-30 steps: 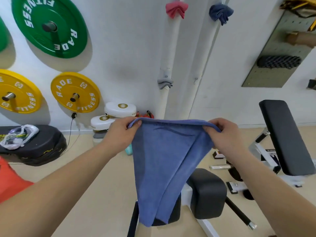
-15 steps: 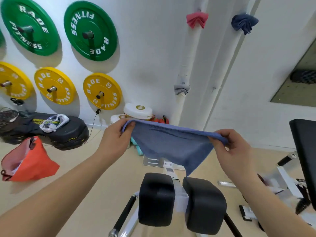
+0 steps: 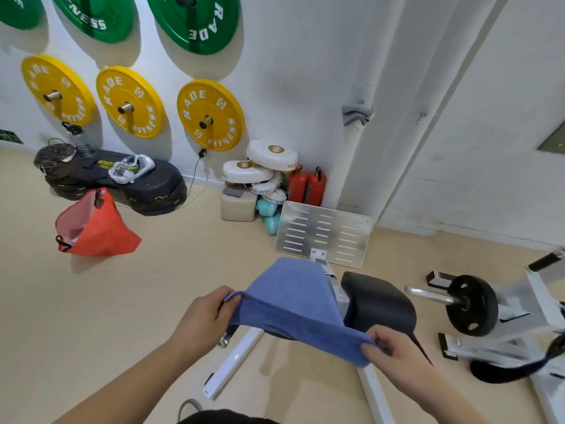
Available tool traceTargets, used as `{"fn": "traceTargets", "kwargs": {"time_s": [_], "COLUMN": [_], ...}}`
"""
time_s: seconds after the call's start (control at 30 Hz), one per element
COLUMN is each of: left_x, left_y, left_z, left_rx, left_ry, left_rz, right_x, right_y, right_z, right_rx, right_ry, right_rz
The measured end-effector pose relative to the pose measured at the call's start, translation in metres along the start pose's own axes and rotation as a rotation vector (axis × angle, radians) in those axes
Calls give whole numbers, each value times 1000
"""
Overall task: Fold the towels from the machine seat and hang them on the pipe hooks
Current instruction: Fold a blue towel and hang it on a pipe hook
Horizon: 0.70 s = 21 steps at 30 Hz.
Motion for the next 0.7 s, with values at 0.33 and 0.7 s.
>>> {"fn": "traceTargets", "kwargs": {"time_s": [0.33, 0.7], "left_x": [-11, -107], "left_y": [-21, -19], "left_z": [7, 6], "left_rx": [62, 21], "left_ry": [81, 169], "left_rz": [13, 85], "right_x": [-4, -82], "right_y": [-10, 27], "right_z": [-18, -22], "right_rx": [-256, -351], "right_ry": [-6, -167], "right_rz": [-31, -173]}}
Point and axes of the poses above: each hand's wrist, its own x-axis away from the middle knuckle, its own y-axis out of the back of the hand, z = x × y, the point moved 5 cm from there along -x, towards the middle knuckle, and after that the axes turned 13 degrees about z, right-handed, at the moved point
